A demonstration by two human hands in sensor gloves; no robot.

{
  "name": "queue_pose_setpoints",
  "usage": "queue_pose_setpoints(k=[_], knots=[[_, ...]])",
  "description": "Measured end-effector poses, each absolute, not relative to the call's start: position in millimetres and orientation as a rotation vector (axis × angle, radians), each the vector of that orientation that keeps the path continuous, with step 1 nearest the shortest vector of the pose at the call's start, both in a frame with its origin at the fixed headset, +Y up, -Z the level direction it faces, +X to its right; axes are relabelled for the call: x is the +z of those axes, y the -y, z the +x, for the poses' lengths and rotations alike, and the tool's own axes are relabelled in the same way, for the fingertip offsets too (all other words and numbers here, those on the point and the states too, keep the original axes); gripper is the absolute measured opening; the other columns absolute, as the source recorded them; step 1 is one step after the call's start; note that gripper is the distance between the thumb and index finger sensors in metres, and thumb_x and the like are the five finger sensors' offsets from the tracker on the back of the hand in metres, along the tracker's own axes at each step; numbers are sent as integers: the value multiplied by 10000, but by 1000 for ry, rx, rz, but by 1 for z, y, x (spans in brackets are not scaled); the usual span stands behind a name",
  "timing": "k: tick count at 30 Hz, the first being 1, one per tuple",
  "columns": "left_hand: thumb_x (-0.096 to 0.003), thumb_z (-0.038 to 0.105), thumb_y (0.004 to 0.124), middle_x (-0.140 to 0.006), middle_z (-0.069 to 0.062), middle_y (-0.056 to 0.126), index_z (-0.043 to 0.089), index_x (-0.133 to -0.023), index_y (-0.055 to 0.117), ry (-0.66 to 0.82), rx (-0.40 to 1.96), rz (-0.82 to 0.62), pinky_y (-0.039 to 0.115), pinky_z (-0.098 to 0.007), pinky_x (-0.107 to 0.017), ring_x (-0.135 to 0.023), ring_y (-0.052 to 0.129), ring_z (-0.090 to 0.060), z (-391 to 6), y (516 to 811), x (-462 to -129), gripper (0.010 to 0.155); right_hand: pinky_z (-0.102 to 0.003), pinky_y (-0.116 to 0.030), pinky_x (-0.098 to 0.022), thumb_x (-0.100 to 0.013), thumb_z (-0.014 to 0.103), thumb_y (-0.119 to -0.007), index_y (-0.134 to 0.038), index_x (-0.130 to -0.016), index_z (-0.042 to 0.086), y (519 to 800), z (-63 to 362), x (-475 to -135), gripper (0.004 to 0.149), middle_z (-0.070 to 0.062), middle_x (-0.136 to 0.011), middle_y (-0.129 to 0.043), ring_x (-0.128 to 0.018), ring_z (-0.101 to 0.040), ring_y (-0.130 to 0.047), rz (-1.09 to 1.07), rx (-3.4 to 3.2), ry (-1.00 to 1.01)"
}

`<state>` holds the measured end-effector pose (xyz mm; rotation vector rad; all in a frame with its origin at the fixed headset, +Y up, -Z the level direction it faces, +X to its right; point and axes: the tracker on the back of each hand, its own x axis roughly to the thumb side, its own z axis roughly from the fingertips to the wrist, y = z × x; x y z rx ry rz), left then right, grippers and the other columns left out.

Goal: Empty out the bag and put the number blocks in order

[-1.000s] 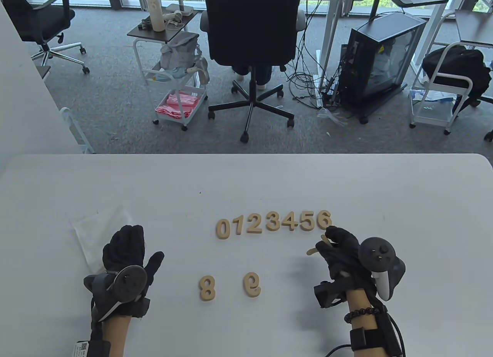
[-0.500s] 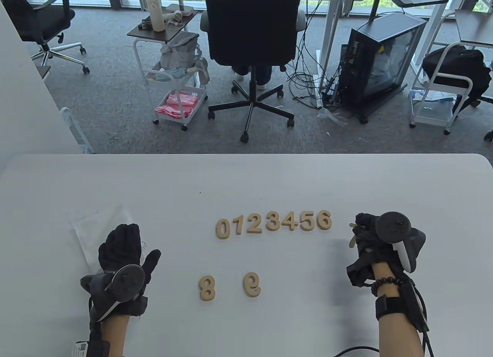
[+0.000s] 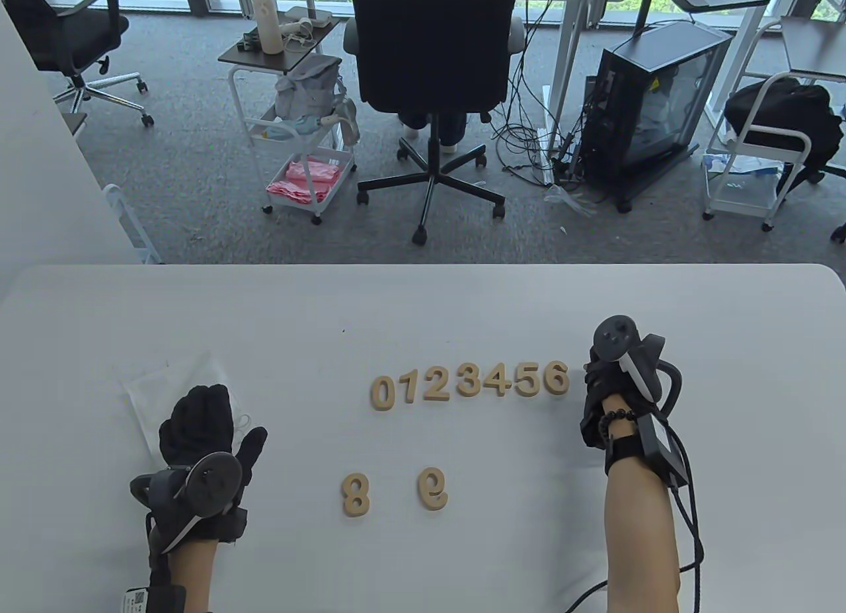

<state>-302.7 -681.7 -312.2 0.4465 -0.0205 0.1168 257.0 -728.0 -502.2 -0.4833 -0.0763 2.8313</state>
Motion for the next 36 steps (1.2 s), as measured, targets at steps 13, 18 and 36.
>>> queue_pose_setpoints(k=[13, 18, 36], knots=[[-490, 533, 747, -1108, -317, 544, 19, -1107, 533, 7, 120, 447, 580, -746, -670, -979, 692, -598, -305, 680, -312, 831, -333, -1037, -419, -425, 190, -905, -922, -807, 153, 751, 250, -532, 384, -191, -868, -875, -586, -253, -1098, -553, 2914, 42], [-489, 535, 745, -1107, -317, 547, 19, -1107, 533, 2, 122, 444, 580, -746, -670, -978, 692, -599, -306, 679, -312, 833, -333, -1044, -387, -426, 204, -905, -939, -789, 167, 753, 246, -536, 367, -143, -834, -930, -543, -263, -1117, -575, 2970, 59], [-491, 536, 742, -1108, -321, 542, 16, -1108, 531, -16, 126, 431, 578, -747, -670, -976, 690, -603, -307, 679, -312, 834, -336, -999, -397, -445, 206, -857, -931, -797, 188, 756, 246, -538, 361, -177, -859, -911, -538, -257, -1063, -570, 3027, -11]])
